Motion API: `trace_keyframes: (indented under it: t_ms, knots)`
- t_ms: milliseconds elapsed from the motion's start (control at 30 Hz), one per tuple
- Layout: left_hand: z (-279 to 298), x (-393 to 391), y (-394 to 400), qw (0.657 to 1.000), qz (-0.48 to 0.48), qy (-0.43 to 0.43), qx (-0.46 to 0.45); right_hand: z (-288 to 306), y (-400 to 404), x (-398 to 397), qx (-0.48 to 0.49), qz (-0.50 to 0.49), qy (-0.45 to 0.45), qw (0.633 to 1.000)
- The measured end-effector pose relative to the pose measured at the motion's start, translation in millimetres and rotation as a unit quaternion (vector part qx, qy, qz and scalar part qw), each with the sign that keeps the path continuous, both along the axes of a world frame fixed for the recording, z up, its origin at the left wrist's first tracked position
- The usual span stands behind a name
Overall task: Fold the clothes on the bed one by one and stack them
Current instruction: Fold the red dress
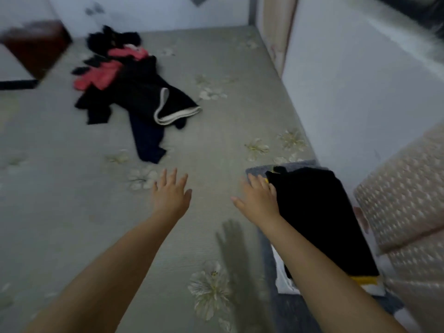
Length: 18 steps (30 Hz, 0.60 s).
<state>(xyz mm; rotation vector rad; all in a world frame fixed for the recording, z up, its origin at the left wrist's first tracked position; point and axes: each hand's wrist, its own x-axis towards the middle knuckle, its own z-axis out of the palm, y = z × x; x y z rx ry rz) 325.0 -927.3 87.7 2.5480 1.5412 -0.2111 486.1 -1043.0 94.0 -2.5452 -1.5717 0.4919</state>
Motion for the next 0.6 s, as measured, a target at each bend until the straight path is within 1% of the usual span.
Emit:
trace_keyframes:
  t_ms: [67, 167, 333, 433, 600]
  knots:
    - [20, -41, 10, 0.998, 0.049, -0.011, 0.025, 18, 30, -27, 0.030, 0.048, -0.015, 0.998]
    - [46, -104, 20, 0.991, 0.120, -0.009, 0.060, 43, 68, -74, 0.054, 0.119, -0.009, 0.991]
    - [78, -214, 29, 0.973, 0.213, -0.008, 0.083, 73, 115, -169, 0.094, 0.194, -0.025, 0.976]
    - [87, -285, 35, 0.965, 0.244, -0.014, 0.098, 86, 135, -237, 0.095, 0.221, -0.035, 0.970]
    - [104, -412, 49, 0.958, 0.264, -0.040, 0.102, 101, 164, -365, 0.114, 0.247, -0.047, 0.961]
